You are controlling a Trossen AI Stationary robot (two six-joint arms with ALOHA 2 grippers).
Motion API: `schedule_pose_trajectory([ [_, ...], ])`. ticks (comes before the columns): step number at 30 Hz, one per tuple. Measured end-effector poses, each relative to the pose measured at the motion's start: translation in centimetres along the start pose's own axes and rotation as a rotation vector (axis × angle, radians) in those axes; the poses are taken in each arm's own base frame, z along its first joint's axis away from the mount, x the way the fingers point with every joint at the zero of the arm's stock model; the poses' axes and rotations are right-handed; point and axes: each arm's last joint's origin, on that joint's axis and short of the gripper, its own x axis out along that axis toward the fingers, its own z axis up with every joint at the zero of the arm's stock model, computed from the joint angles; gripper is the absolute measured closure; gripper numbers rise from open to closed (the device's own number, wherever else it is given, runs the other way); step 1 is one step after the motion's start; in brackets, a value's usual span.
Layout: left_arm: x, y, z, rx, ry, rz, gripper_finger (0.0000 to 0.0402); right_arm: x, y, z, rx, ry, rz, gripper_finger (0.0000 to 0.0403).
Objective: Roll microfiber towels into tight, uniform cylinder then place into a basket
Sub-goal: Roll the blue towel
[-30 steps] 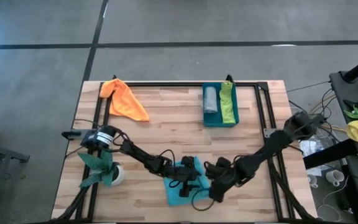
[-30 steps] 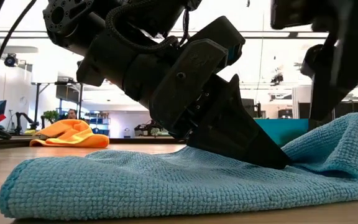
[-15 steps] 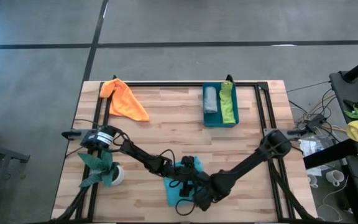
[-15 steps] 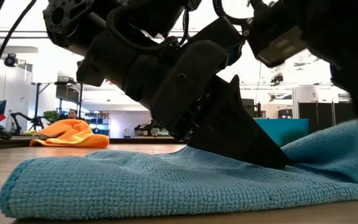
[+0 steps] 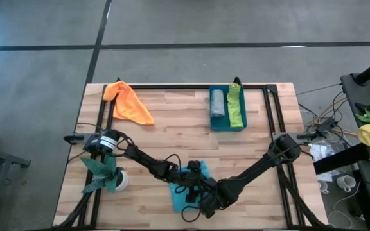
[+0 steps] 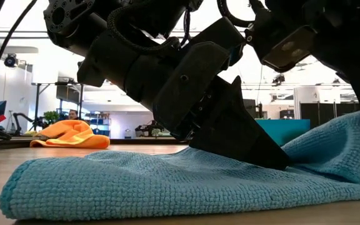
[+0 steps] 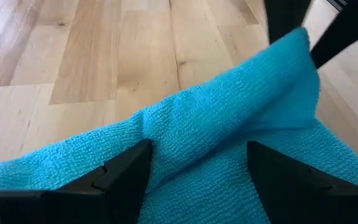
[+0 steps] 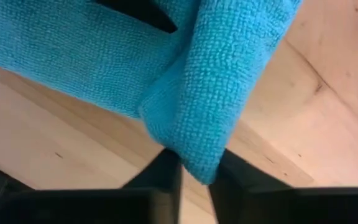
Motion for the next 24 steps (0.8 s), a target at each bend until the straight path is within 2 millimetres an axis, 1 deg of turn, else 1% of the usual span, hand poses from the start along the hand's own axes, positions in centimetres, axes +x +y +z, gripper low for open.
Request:
schedule_pose_trajectory([
  [1, 0.0, 0.0, 0.0, 0.000, 0.000, 0.002, 0.0150, 0.0, 0.0, 0.0, 0.000, 0.000, 0.000, 0.0376],
  [2, 0.0, 0.0, 0.0, 0.000, -0.001, 0.003, 0.0150, -0.1, 0.1, 0.0, 0.000, 0.000, 0.003, 0.0384],
  [5, 0.0, 0.0, 0.0, 0.001, -0.001, 0.006, 0.0150, -0.7, 0.7, 0.1, -0.019, -0.010, 0.033, 0.0383],
  [8, 0.0, 0.0, 0.0, 0.001, -0.001, 0.006, 0.0150, -1.0, 1.0, 0.1, -0.050, -0.013, 0.061, 0.0362],
  [11, 0.0, 0.0, 0.0, 0.000, -0.001, 0.006, 0.0150, -1.0, 1.2, 0.1, -0.109, -0.028, 0.077, 0.0324],
  [12, 0.0, 0.0, 0.0, 0.000, -0.001, 0.006, 0.0150, -1.1, 1.3, 0.2, -0.153, -0.049, 0.079, 0.0308],
  [14, 0.0, 0.0, -0.1, 0.001, 0.000, 0.008, 0.0150, -1.6, 1.4, -0.2, -0.300, -0.114, 0.075, 0.0279],
  [18, -0.1, 0.1, -0.2, 0.016, 0.001, 0.008, 0.0150, -3.8, 1.4, -2.0, -0.681, -0.277, 0.056, 0.0232],
  [21, -0.1, 0.1, -0.2, 0.049, 0.003, 0.007, 0.0150, -4.9, 0.2, -3.1, -0.905, -0.336, -0.005, 0.0211],
  [24, -0.1, 0.1, -0.2, 0.057, 0.003, 0.008, 0.0150, -4.9, -1.2, -3.1, -1.012, -0.336, -0.052, 0.0198],
])
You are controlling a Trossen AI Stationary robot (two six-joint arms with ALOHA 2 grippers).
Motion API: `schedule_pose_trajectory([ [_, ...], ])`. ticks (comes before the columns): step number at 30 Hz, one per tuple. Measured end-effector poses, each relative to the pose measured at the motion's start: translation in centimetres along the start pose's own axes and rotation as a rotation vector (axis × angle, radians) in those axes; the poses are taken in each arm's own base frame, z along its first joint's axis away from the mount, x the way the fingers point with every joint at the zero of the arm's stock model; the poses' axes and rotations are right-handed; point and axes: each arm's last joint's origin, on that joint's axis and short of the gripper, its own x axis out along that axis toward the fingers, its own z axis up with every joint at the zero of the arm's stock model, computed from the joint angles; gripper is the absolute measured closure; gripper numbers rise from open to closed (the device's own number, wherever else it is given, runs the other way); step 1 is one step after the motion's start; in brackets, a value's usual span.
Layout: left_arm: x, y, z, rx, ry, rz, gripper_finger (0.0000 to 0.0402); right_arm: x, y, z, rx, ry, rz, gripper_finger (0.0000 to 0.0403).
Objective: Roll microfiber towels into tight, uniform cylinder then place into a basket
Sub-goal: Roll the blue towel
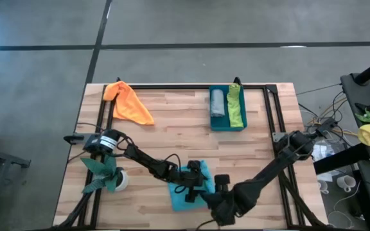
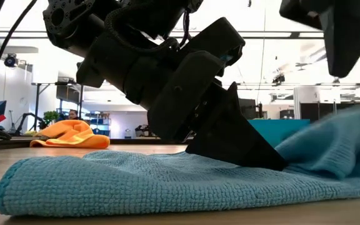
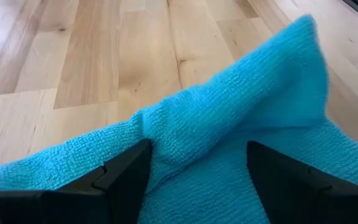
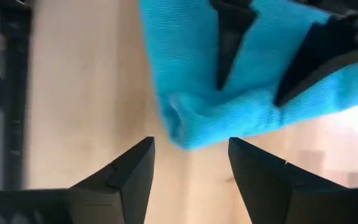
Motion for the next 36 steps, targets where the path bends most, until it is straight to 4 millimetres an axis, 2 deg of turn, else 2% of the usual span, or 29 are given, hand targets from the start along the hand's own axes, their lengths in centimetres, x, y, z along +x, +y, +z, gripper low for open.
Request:
schedule_pose_trajectory([
  [8, 0.0, 0.0, 0.0, 0.001, 0.000, -0.002, 0.0150, 2.4, -3.7, -3.6, -0.138, 0.080, -0.044, 0.0194],
  [11, 0.0, 0.0, 0.0, 0.002, 0.000, -0.002, 0.0150, 3.5, -4.4, -3.9, -0.141, 0.037, 0.023, 0.0195],
  [15, 0.0, 0.0, 0.0, 0.001, 0.000, -0.003, 0.0150, 4.3, -4.0, -3.2, -0.132, -0.057, 0.157, 0.0195],
  [23, 0.0, 0.0, 0.2, 0.005, -0.001, 0.000, 0.0150, 3.8, -3.7, -1.9, -0.088, -0.153, 0.205, 0.0197],
  [31, 0.0, 0.0, 0.7, 0.034, 0.004, 0.005, 0.0150, 6.0, -3.3, -1.7, -0.088, -0.139, 0.242, 0.0197],
  [36, -0.4, 0.1, 1.6, 0.095, 0.045, 0.011, 0.0150, 7.0, -2.9, -1.8, -0.096, -0.115, 0.276, 0.0197],
])
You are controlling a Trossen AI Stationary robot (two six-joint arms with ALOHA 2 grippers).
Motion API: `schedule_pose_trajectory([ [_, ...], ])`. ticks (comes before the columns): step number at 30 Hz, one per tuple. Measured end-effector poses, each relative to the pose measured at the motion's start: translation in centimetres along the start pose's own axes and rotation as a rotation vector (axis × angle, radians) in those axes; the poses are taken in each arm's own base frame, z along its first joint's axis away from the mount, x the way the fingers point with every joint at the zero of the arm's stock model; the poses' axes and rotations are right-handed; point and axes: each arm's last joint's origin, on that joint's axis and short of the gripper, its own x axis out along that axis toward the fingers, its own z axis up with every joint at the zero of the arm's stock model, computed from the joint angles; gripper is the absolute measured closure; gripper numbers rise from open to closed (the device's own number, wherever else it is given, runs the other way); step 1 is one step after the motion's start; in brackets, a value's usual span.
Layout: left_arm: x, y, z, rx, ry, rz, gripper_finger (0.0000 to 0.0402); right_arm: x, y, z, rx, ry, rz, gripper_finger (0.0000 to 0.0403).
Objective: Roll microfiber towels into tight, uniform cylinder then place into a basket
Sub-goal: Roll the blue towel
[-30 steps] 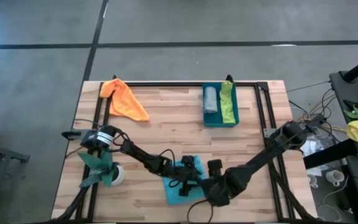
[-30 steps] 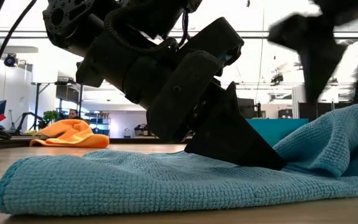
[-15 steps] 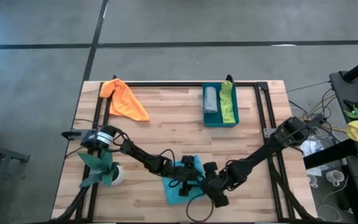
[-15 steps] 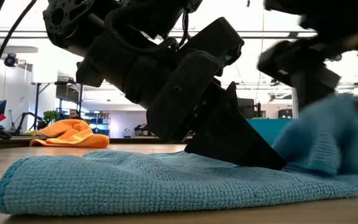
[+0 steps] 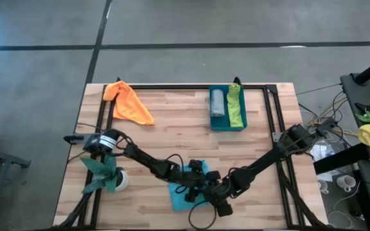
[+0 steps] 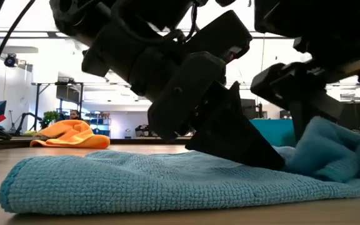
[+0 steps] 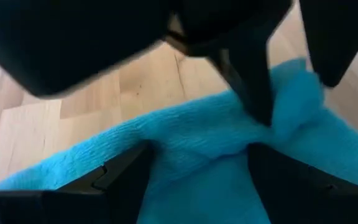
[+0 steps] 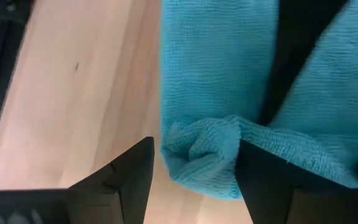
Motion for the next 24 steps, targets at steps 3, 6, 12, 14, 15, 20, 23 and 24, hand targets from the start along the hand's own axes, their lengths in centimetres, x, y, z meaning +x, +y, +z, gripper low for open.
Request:
schedule_pose_trajectory([
  [3, -0.8, 0.5, 0.7, 0.010, 0.020, 0.016, 0.0150, 0.2, 0.1, 0.0, -0.003, 0.007, 0.017, 0.0197],
  [6, -1.7, 1.2, 1.4, 0.005, 0.023, 0.044, 0.0150, 0.3, 0.2, 0.0, -0.009, 0.004, 0.023, 0.0197],
  [12, -2.1, 2.0, 1.6, -0.021, 0.027, 0.061, 0.0150, 0.3, 0.2, 0.0, -0.021, 0.006, 0.025, 0.0197],
  [14, -2.0, 2.3, 1.8, -0.103, -0.003, 0.075, 0.0150, 0.3, 0.2, 0.0, -0.021, 0.006, 0.027, 0.0197],
  [15, -1.8, 2.5, 1.9, -0.160, -0.034, 0.079, 0.0150, 0.3, 0.2, -0.1, -0.022, 0.006, 0.027, 0.0197],
  [20, -0.3, 2.8, 0.1, -0.254, -0.022, 0.095, 0.0150, 0.3, 0.2, -0.1, -0.022, 0.006, 0.027, 0.0197],
  [23, 0.0, 2.8, -0.6, -0.247, 0.015, 0.101, 0.0150, 0.2, 0.3, 0.1, -0.026, 0.009, 0.027, 0.0197],
  [24, 0.1, 2.8, -0.9, -0.244, 0.032, 0.104, 0.0150, 0.2, 0.3, 0.1, -0.029, 0.010, 0.027, 0.0197],
])
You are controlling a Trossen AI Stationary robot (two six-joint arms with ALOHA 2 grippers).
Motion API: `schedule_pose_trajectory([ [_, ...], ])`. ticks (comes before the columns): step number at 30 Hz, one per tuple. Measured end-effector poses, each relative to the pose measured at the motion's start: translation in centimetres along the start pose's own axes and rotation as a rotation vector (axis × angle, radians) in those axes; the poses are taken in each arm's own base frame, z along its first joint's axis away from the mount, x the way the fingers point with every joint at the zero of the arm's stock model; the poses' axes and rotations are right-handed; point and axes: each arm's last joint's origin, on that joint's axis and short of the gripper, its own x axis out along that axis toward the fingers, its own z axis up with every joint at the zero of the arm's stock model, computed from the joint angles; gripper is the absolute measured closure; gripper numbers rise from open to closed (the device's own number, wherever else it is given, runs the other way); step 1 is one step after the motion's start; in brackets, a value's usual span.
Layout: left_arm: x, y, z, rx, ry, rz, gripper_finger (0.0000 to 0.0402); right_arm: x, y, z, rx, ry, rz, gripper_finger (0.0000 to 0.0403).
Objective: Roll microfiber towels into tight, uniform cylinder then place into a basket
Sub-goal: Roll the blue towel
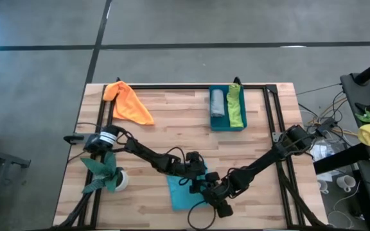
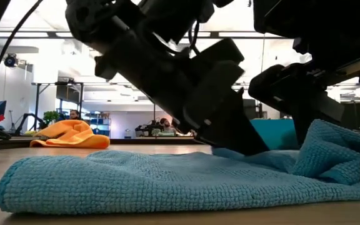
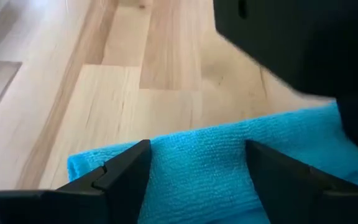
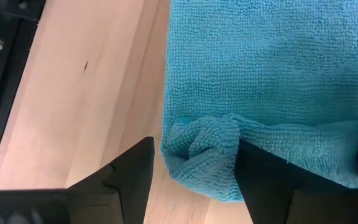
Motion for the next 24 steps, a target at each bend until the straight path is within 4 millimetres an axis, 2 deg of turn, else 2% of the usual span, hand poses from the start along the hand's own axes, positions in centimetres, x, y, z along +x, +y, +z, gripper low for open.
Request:
schedule_pose_trajectory([
  [6, 0.2, 0.3, -0.4, 0.043, 0.024, 0.006, 0.0150, -0.9, 0.4, 0.4, -0.022, -0.001, 0.003, 0.0197],
  [12, 0.2, 0.3, -0.5, 0.053, 0.033, 0.007, 0.0150, -4.3, 0.5, 0.4, -0.022, 0.053, -0.013, 0.0198],
  [16, 0.2, 0.3, -0.5, 0.056, 0.035, 0.005, 0.0150, -6.1, 0.2, 0.6, -0.023, -0.015, -0.074, 0.0198],
  [19, 0.3, 0.3, -0.6, 0.057, 0.035, 0.004, 0.0150, -5.9, -0.6, 0.7, 0.008, -0.038, -0.158, 0.0198],
  [24, 0.3, 0.3, -0.6, 0.079, 0.035, 0.003, 0.0150, -3.7, -1.0, 1.3, 0.028, -0.070, -0.123, 0.0198],
])
